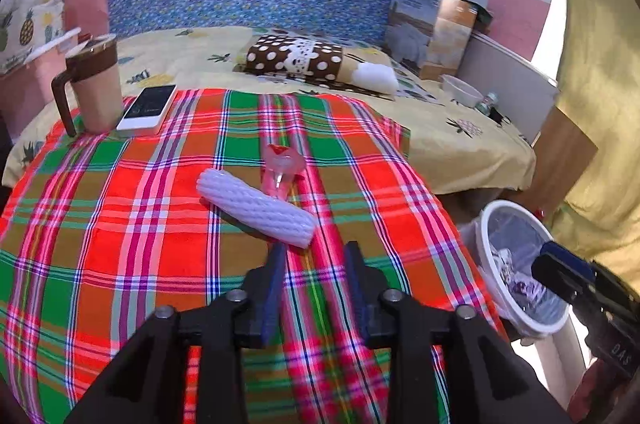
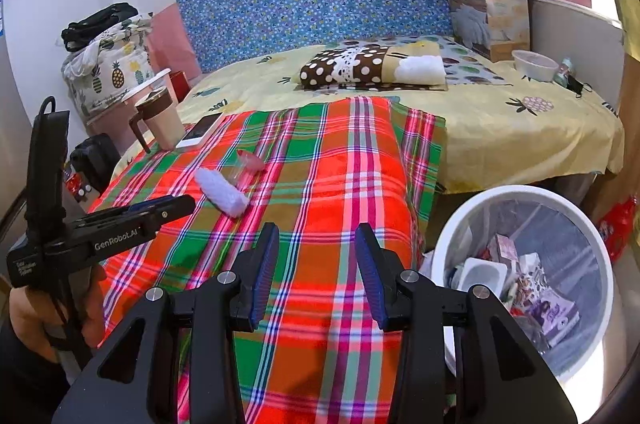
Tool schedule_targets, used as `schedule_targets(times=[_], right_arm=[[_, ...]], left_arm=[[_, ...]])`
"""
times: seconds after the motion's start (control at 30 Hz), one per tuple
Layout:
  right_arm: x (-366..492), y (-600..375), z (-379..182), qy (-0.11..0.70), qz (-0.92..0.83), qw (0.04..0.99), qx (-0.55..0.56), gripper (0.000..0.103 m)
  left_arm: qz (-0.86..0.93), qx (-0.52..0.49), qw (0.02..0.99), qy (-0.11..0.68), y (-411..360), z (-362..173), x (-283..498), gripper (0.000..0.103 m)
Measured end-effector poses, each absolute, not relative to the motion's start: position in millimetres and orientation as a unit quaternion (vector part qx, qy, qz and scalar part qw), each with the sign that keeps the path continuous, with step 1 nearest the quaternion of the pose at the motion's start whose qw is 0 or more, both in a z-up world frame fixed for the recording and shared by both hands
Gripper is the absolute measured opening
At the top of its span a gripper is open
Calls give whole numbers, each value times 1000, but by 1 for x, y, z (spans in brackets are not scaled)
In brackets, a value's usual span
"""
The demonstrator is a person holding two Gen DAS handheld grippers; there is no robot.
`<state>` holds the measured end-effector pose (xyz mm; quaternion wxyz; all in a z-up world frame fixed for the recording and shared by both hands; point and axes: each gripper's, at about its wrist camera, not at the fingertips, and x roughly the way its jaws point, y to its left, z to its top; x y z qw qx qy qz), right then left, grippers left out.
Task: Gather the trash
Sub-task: 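Move both tools back over the bed toward the foam sleeve and plastic cup, then grasp the white foam net sleeve with the left tool while the right tool grasps the clear plastic cup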
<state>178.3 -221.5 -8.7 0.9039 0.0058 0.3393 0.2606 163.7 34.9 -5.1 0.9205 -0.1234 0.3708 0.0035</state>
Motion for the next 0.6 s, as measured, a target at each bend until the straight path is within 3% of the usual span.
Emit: schedule_targets(times=[0.33,0.6], right_arm=[[193,-221,-16,347,257,902,4,42],[204,-221,-19,352,261,899,2,42]], left_arm=[[53,-177,901,392,51,-27,208,48],[111,-188,888,404,58,-51,242,49]])
